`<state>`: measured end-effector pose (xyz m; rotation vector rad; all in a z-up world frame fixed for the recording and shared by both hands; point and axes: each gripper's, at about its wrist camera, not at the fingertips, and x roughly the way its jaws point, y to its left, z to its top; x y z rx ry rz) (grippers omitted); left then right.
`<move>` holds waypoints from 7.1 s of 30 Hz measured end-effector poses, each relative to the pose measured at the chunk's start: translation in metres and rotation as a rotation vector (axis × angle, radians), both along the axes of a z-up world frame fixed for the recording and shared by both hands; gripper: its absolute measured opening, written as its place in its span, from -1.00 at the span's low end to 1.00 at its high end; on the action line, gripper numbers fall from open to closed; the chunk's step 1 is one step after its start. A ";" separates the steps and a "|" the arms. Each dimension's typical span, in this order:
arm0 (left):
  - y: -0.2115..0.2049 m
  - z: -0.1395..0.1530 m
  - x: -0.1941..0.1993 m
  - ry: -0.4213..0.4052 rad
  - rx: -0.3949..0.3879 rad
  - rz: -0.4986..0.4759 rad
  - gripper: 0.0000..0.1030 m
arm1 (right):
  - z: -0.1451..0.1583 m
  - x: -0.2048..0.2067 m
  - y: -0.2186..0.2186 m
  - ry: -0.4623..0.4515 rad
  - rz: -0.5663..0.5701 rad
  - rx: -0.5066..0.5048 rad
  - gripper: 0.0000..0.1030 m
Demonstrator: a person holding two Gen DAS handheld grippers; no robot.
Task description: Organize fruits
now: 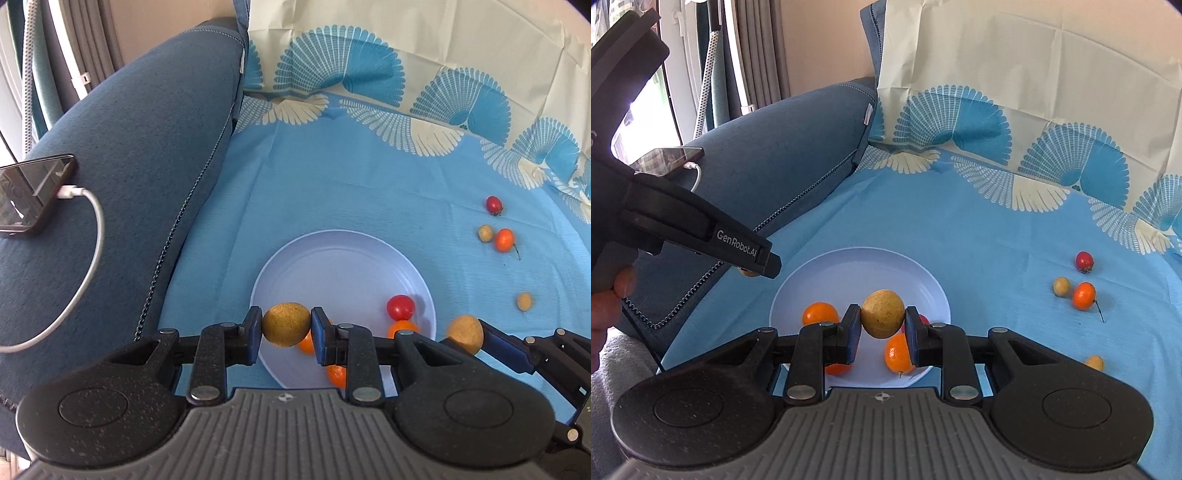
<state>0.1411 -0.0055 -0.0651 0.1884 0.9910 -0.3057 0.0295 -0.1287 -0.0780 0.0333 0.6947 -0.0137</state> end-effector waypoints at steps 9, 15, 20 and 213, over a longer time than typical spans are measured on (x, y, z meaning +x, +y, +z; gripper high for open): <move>-0.014 -0.028 0.027 0.025 0.045 -0.007 -0.40 | -0.024 0.032 0.000 0.040 0.021 -0.022 -0.48; -0.020 -0.042 0.037 0.024 0.082 -0.016 -0.39 | -0.034 0.050 0.006 0.052 0.054 -0.050 -0.48; -0.017 -0.042 0.038 0.026 0.065 -0.029 0.56 | -0.035 0.056 0.010 0.057 0.081 -0.056 -0.46; -0.186 0.021 -0.055 -0.021 0.025 -0.375 -0.47 | -0.053 -0.083 -0.203 -0.154 -0.558 -0.009 -0.48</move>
